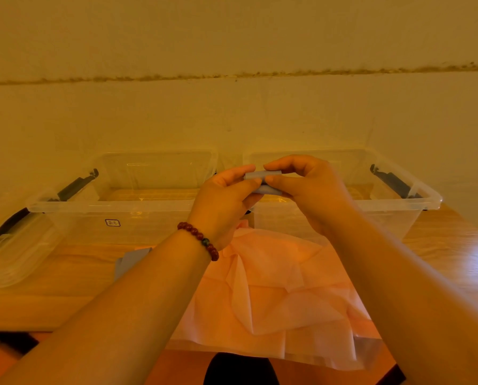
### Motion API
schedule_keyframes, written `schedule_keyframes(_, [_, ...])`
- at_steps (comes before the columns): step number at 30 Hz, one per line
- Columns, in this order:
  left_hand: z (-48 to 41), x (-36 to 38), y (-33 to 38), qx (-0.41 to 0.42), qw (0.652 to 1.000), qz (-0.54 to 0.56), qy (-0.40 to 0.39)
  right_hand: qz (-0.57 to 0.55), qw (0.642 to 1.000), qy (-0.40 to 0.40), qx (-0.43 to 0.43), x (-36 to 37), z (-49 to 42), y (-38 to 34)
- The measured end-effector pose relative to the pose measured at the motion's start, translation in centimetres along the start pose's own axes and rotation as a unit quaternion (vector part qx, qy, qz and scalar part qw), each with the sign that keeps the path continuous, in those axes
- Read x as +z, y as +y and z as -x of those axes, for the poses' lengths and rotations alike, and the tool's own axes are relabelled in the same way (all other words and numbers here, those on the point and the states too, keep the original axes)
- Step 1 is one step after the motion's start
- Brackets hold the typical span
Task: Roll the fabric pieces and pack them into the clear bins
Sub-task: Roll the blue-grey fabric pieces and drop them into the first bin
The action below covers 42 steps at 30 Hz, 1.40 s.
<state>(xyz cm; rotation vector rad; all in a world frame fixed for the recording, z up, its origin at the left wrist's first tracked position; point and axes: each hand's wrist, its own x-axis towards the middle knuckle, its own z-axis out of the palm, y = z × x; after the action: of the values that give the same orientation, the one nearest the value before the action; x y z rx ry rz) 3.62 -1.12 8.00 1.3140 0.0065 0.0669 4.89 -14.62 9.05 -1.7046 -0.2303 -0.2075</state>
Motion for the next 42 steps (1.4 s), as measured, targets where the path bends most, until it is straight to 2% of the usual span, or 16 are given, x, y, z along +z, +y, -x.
schedule_keyframes(6, [0.2,0.0,0.0,0.0,1.0,-0.029,0.011,0.017,1.0,0.002,0.003,0.2,0.4,0.0])
schedule_keyframes(11, [-0.1,-0.6,-0.1,-0.001,0.999,-0.035,0.008,-0.096,0.994,-0.029,0.049,0.4,0.6,-0.2])
schedule_keyframes(16, [-0.2,-0.9,0.1,-0.004,0.999,-0.04,0.003,-0.13,0.989,-0.021,0.06,0.7,0.4,-0.2])
schedule_keyframes(20, [-0.3,-1.3,0.4,-0.001,1.0,-0.013,0.015,-0.113,0.992,-0.017,0.055,0.8,0.3,-0.1])
schedule_keyframes(27, [-1.0,-2.6,0.7,0.021,0.998,-0.039,0.037,-0.109,0.991,-0.02,0.075,2.3,-0.2,0.0])
schedule_keyframes(33, [-1.4,-4.2,0.9,0.021,0.997,-0.055,0.047,-0.016,0.999,-0.032,0.01,3.5,0.0,0.2])
schedule_keyframes(42, [-1.6,-6.3,0.7,0.061,0.99,-0.117,0.052,0.051,0.998,-0.029,-0.001,5.3,-0.3,0.3])
